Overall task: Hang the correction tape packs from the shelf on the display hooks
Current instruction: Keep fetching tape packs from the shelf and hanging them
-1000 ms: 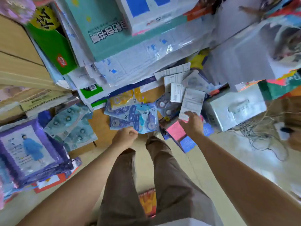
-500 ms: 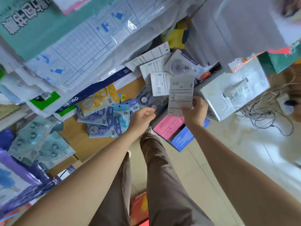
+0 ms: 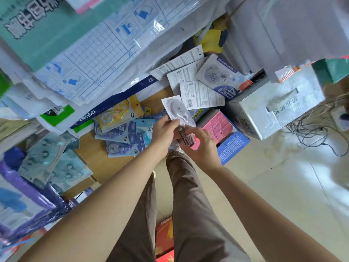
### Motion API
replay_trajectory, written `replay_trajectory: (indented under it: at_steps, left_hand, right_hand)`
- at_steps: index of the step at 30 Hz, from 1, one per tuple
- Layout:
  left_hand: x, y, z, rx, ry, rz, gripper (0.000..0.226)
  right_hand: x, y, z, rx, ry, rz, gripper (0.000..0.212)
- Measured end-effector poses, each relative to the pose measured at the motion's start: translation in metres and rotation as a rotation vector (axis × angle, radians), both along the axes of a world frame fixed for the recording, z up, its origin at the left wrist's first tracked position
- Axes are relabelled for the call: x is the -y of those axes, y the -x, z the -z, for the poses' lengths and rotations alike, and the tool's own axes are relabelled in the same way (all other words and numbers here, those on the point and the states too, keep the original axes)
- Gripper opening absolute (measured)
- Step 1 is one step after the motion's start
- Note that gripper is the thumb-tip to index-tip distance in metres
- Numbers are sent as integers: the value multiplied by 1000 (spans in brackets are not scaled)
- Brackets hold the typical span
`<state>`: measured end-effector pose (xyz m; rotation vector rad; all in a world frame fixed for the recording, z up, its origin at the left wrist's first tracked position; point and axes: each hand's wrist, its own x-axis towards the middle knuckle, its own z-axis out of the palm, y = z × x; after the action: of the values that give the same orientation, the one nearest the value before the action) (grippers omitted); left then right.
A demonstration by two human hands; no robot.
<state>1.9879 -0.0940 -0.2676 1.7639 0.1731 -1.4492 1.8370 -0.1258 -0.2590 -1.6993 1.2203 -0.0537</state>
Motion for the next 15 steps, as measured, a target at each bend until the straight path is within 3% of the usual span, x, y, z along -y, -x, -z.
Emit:
replay_trajectory:
  at_steps: [3,9,11,15]
  left_hand:
    - [-17,-19,2,141,-52,81,11]
    - [-56,-58,13,282,-158,169,14]
    - [-66,-69,19,329,-184,205,16]
    - [-80,-83,36,460,-238,247,12]
  right_hand:
    - [-1,-7,9,-44,-139,-19,43]
    - [23,-24,35,-167,-286,221,30]
    - [31,-28,51,-150,-446,425,34]
    - [51,-47,70,176,-897,945,20]
